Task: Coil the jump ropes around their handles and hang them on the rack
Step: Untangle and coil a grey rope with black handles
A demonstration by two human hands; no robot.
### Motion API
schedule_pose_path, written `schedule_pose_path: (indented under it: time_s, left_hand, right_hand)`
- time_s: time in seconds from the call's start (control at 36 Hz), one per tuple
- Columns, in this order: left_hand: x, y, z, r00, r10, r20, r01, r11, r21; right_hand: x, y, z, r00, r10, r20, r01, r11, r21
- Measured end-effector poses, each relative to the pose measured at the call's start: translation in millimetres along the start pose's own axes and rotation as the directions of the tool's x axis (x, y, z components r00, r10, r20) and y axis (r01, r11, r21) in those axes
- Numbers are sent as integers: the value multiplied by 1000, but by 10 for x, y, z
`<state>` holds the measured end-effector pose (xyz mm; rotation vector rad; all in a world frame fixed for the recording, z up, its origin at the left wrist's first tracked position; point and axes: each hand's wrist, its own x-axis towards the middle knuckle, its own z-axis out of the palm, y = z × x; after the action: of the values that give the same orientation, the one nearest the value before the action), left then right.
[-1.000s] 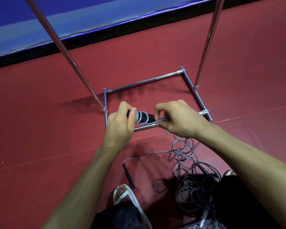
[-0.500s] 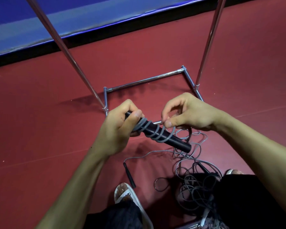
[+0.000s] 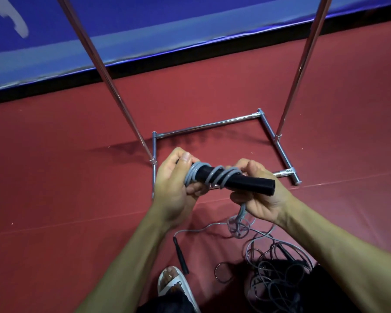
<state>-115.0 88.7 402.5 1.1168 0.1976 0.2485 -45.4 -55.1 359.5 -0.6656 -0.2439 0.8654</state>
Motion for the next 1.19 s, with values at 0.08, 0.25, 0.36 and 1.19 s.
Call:
schedule_pose_path:
  time_s: [0.08, 0.25, 0.36, 1.19]
  left_hand:
    - [9, 15, 4, 1000, 11, -5, -11, 1000, -17]
    - [-13, -9, 7, 1000, 22, 7, -22, 1000, -21]
    - [31, -78, 77, 988, -4, -153, -12, 995, -103]
    - [176, -127, -452, 815, 578, 31, -239, 287, 927]
  right_hand:
    - [1, -18, 11, 1000, 10, -11, -10, 1000, 6]
    - [23, -27, 69, 998, 50, 33, -48, 997, -57]
    - [85, 39, 122, 988, -65, -141, 38, 981, -188]
    - [-1, -184, 176, 962, -262, -73, -118, -159, -980]
